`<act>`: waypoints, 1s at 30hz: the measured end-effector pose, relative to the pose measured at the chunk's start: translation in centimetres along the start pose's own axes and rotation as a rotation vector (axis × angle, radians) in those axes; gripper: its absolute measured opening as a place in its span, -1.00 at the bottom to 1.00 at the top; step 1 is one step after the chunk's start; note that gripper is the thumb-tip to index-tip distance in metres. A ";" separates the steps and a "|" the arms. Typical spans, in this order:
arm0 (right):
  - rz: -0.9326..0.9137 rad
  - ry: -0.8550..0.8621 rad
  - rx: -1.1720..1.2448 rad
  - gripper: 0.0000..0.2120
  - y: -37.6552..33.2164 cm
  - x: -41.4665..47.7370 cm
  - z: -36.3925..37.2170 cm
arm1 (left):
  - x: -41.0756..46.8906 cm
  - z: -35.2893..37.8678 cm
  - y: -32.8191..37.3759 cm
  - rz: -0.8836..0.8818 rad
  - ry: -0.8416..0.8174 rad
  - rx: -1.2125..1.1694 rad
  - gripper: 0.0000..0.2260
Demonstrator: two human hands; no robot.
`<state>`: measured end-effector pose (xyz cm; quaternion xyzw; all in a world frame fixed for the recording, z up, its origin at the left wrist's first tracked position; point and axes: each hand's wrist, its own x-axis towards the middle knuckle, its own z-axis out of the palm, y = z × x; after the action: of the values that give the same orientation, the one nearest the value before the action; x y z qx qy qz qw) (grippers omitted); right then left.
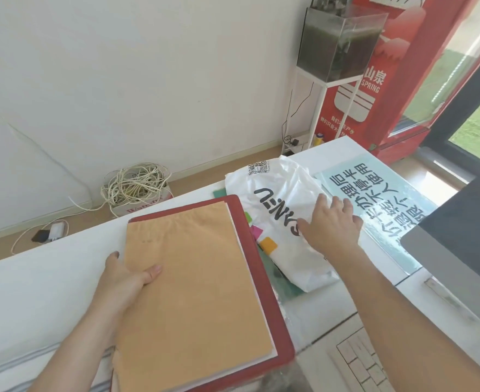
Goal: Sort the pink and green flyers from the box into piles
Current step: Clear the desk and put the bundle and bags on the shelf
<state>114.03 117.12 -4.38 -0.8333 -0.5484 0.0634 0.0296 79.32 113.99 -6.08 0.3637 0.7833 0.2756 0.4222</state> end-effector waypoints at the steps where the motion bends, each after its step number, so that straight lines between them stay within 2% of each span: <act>1: 0.093 -0.122 0.045 -0.21 1.0 1.9 0.1 | -0.3 -0.2 0.5 0.076 0.059 0.229 -0.09; 2: 0.155 -0.236 0.090 -0.08 1.7 3.4 0.4 | -0.7 -0.1 1.0 0.219 0.135 0.450 -0.06; 4: 0.188 -0.342 0.128 0.05 2.3 5.1 1.1 | -1.6 0.7 2.0 0.661 0.186 0.754 -0.16; 5: 0.180 -0.338 0.135 0.06 2.2 5.4 1.1 | -2.3 1.6 2.7 0.852 0.097 0.881 -0.15; 6: 0.158 -0.321 0.144 0.04 2.0 5.7 1.1 | -3.3 2.8 3.4 0.968 -0.033 1.021 -0.14; 8: 0.114 -0.311 0.195 -0.10 1.5 6.0 0.6 | -4.8 5.3 4.3 0.957 -0.223 1.246 -0.21; 12: 0.103 -0.273 0.261 -0.49 1.2 5.8 -0.2 | -5.7 7.4 6.7 0.864 -0.253 1.367 -0.33; 15: 0.011 0.005 0.261 -0.75 0.4 4.6 -2.3 | -5.4 7.8 7.6 0.845 -0.239 1.361 -0.45; 18: -0.095 0.339 0.427 -0.87 -0.1 3.3 -6.3 | -5.0 8.1 8.6 0.804 -0.251 1.112 -0.64; 19: -0.086 0.397 0.543 -0.89 0.0 2.9 -7.8 | -5.1 8.0 9.2 0.728 -0.290 0.927 -0.61; 21: -0.032 0.429 0.815 -0.90 0.8 2.4 -10.5 | -6.2 7.6 11.1 0.463 -0.471 0.324 -0.39; 22: -0.012 0.407 0.918 -0.88 1.0 2.0 -11.1 | -6.9 7.6 12.3 0.336 -0.563 0.001 -0.31; 23: -0.013 0.373 0.962 -0.87 1.0 1.3 -11.3 | -7.3 7.5 13.4 0.265 -0.609 -0.215 -0.30; 25: -0.069 0.252 0.950 -0.84 0.2 -0.2 -10.6 | -7.3 7.4 15.0 0.292 -0.590 -0.449 -0.51; 26: -0.108 0.149 0.972 -0.80 -0.3 -1.0 -10.0 | -7.1 7.2 15.6 0.330 -0.514 -0.497 -0.64; 27: -0.136 0.020 1.026 -0.73 -0.7 -1.7 -9.5 | -6.6 6.9 15.7 0.374 -0.402 -0.509 -0.66; 29: -0.084 -0.173 1.078 -0.57 -0.2 -1.8 -7.6 | -5.4 5.7 15.5 0.465 -0.170 -0.449 -0.58; 30: -0.015 -0.207 0.961 -0.49 0.6 -1.2 -6.3 | -4.7 4.7 15.3 0.499 -0.087 -0.440 -0.55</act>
<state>114.94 115.90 1.87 -0.7107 -0.4631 0.3914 0.3568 90.35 119.73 5.12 0.4559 0.5728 0.5173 0.4432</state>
